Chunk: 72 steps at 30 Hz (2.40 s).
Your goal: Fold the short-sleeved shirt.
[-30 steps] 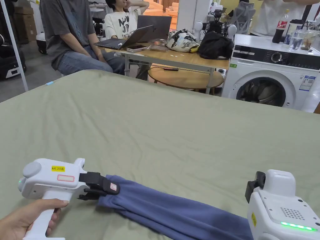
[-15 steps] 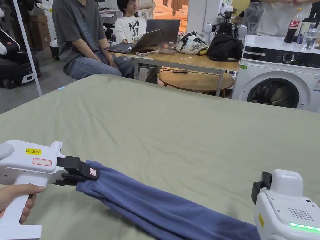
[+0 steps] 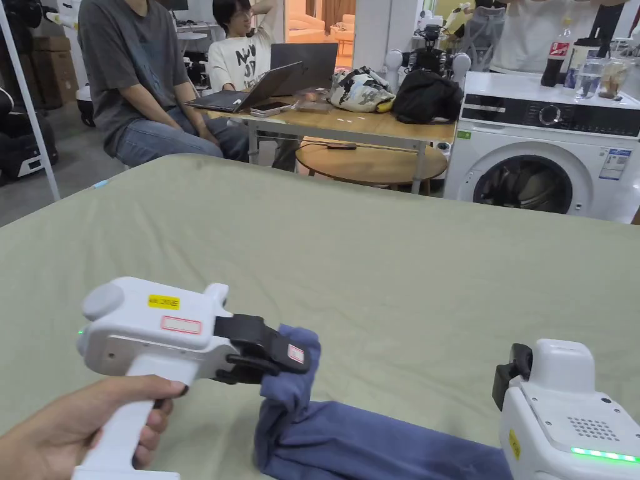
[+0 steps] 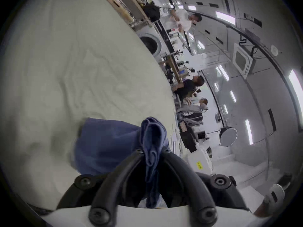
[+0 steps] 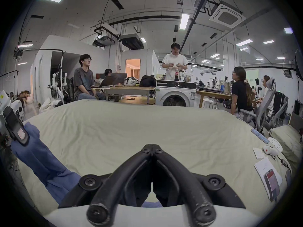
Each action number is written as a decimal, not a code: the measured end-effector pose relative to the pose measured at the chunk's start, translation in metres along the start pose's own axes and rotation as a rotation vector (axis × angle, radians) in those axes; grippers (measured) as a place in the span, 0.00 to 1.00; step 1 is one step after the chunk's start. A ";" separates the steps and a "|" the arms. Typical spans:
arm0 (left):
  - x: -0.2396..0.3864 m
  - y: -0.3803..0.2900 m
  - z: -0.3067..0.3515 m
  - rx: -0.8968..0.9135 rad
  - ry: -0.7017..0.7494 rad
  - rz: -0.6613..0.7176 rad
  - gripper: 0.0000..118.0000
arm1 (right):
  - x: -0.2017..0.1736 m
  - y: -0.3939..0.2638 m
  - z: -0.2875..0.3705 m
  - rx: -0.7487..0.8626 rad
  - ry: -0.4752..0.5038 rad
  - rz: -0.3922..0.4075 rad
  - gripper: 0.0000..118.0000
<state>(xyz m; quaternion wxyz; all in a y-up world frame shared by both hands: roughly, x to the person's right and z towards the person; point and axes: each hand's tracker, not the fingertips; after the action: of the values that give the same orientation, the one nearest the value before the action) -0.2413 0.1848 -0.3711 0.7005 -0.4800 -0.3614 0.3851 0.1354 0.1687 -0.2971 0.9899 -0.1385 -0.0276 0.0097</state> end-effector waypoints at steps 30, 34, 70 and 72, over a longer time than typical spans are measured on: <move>0.001 0.000 -0.104 -0.077 0.306 -0.161 0.10 | 0.035 -0.013 0.013 -0.050 -0.047 -0.026 0.00; -0.010 -0.012 -0.132 -0.181 0.377 -0.202 0.05 | 0.035 -0.014 0.013 -0.055 -0.042 -0.027 0.00; -0.084 0.009 -0.015 -0.019 0.295 -0.127 0.56 | 0.038 -0.010 0.015 0.003 -0.068 -0.055 0.00; -0.106 0.007 -0.024 -0.055 0.223 -0.039 0.56 | 0.036 -0.009 0.015 0.006 -0.065 -0.061 0.00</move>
<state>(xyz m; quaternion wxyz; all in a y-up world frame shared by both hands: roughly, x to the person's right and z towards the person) -0.2691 0.0831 -0.3991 0.7304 -0.5318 -0.3008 0.3053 0.1710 0.1650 -0.2781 0.9888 -0.1341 -0.0641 -0.0160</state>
